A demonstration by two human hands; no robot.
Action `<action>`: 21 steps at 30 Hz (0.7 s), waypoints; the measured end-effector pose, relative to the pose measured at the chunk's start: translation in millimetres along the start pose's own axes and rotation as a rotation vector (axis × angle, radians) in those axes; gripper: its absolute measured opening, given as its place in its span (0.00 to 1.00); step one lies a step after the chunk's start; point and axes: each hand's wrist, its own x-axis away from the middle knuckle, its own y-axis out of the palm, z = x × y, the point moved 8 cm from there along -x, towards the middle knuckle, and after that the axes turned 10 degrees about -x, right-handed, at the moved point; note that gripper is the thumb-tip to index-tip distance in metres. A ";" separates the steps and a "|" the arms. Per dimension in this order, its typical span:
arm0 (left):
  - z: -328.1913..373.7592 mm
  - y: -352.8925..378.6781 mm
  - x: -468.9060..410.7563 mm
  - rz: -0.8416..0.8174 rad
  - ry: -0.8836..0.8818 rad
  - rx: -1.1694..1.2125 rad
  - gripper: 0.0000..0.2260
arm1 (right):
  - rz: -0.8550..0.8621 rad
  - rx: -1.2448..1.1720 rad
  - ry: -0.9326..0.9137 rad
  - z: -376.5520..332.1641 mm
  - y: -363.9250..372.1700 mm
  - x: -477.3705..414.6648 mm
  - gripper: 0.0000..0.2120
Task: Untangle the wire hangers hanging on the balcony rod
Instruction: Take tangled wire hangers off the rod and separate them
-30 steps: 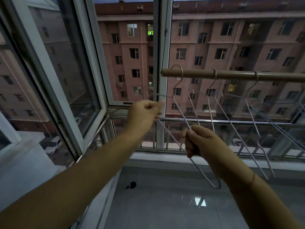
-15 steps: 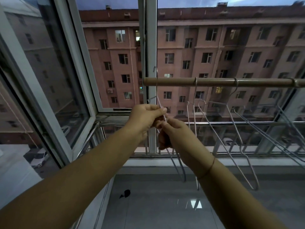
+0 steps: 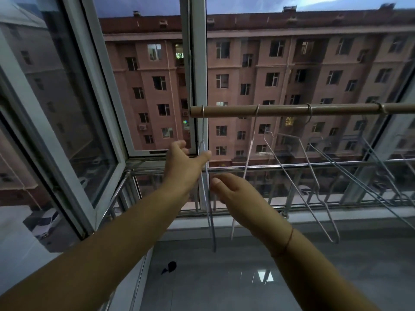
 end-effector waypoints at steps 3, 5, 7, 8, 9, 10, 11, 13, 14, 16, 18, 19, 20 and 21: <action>36.7 -2.3 11.9 0.119 0.271 -0.058 0.24 | 0.144 0.046 -0.091 -7.7 -40.2 9.8 0.15; 61.4 12.1 23.3 0.070 0.411 -0.035 0.18 | 0.280 0.009 -0.139 -11.9 -77.9 19.5 0.14; 80.0 36.6 33.1 -0.031 0.466 -0.006 0.12 | 0.407 -0.027 -0.170 -11.4 -117.6 29.6 0.12; 86.7 50.5 37.3 -0.078 0.467 0.008 0.10 | 0.457 -0.026 -0.176 -8.8 -135.8 34.1 0.12; 91.7 65.1 41.0 -0.125 0.456 0.024 0.09 | 0.499 -0.017 -0.176 -4.8 -152.5 38.2 0.12; 96.0 81.0 44.6 -0.173 0.441 0.037 0.09 | 0.535 -0.006 -0.173 0.3 -168.8 42.5 0.12; 100.1 97.1 47.8 -0.214 0.434 0.039 0.09 | 0.567 0.002 -0.169 6.5 -184.4 46.7 0.13; 110.7 129.4 54.0 -0.283 0.448 0.027 0.09 | 0.616 0.015 -0.163 19.6 -215.1 55.4 0.13; 116.5 145.9 56.8 -0.314 0.455 0.024 0.09 | 0.634 0.035 -0.160 26.2 -230.6 59.1 0.13; 126.8 179.5 60.9 -0.358 0.431 0.027 0.09 | 0.659 0.094 -0.147 39.8 -261.3 65.2 0.14; 136.7 214.6 64.9 -0.397 0.382 0.039 0.09 | 0.691 0.178 -0.150 50.7 -292.2 70.9 0.15; 141.4 232.7 66.9 -0.420 0.360 0.045 0.08 | 0.703 0.220 -0.152 55.5 -306.8 73.4 0.15; 144.9 250.8 68.9 -0.444 0.332 0.062 0.07 | 0.705 0.250 -0.146 61.5 -321.0 75.3 0.15; 147.2 267.5 70.5 -0.463 0.296 0.087 0.05 | 0.699 0.267 -0.136 68.4 -334.0 76.5 0.15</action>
